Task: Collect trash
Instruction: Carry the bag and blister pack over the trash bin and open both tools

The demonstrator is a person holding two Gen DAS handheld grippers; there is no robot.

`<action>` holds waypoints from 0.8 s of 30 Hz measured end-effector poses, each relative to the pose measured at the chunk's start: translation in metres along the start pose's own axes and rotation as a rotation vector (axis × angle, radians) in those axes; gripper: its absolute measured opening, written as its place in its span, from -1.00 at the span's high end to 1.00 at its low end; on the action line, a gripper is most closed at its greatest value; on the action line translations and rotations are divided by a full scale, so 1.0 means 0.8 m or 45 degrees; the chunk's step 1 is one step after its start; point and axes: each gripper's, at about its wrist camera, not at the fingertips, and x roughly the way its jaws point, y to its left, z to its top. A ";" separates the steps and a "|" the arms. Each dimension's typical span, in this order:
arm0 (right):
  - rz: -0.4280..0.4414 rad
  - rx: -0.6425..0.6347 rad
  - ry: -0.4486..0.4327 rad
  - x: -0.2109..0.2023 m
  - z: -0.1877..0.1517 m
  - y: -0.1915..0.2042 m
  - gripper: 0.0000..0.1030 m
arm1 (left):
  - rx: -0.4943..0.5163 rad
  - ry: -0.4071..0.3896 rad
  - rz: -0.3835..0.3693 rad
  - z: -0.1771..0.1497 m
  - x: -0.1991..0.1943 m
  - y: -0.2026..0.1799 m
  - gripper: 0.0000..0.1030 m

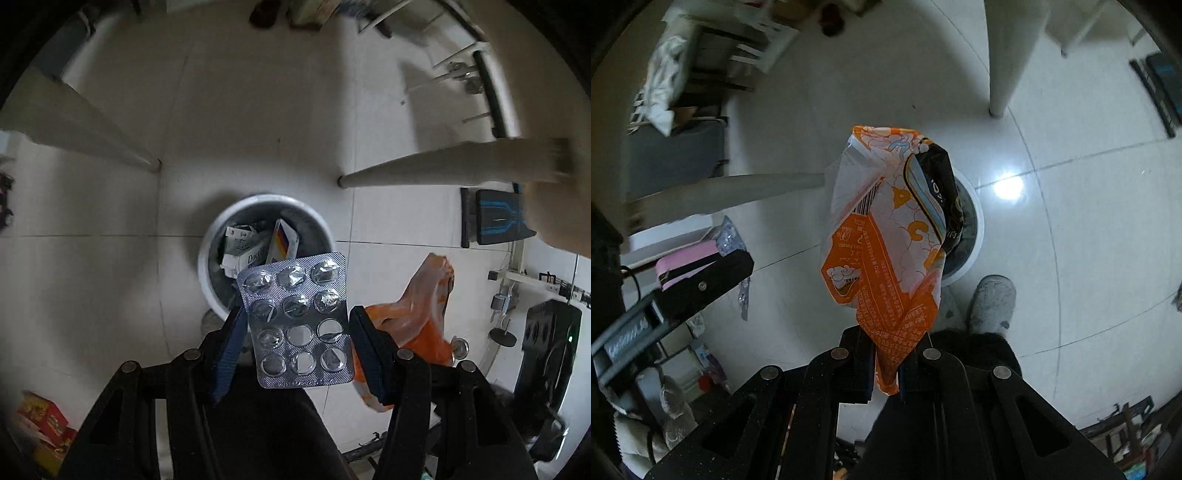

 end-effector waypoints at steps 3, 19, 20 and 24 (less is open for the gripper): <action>0.011 0.034 0.037 0.061 0.021 -0.022 0.82 | -0.005 0.069 -0.001 0.018 0.054 0.009 -0.07; -0.083 -0.012 0.068 0.153 0.036 -0.037 -0.96 | -0.064 -0.107 0.236 -0.023 0.036 0.066 -0.90; -0.129 -0.037 0.038 0.142 0.030 -0.031 -0.97 | -0.056 -0.131 0.266 -0.028 0.024 0.064 -0.90; -0.276 -0.124 -0.062 0.090 0.006 -0.008 -0.97 | -0.015 -0.189 0.349 -0.056 -0.027 0.045 -0.90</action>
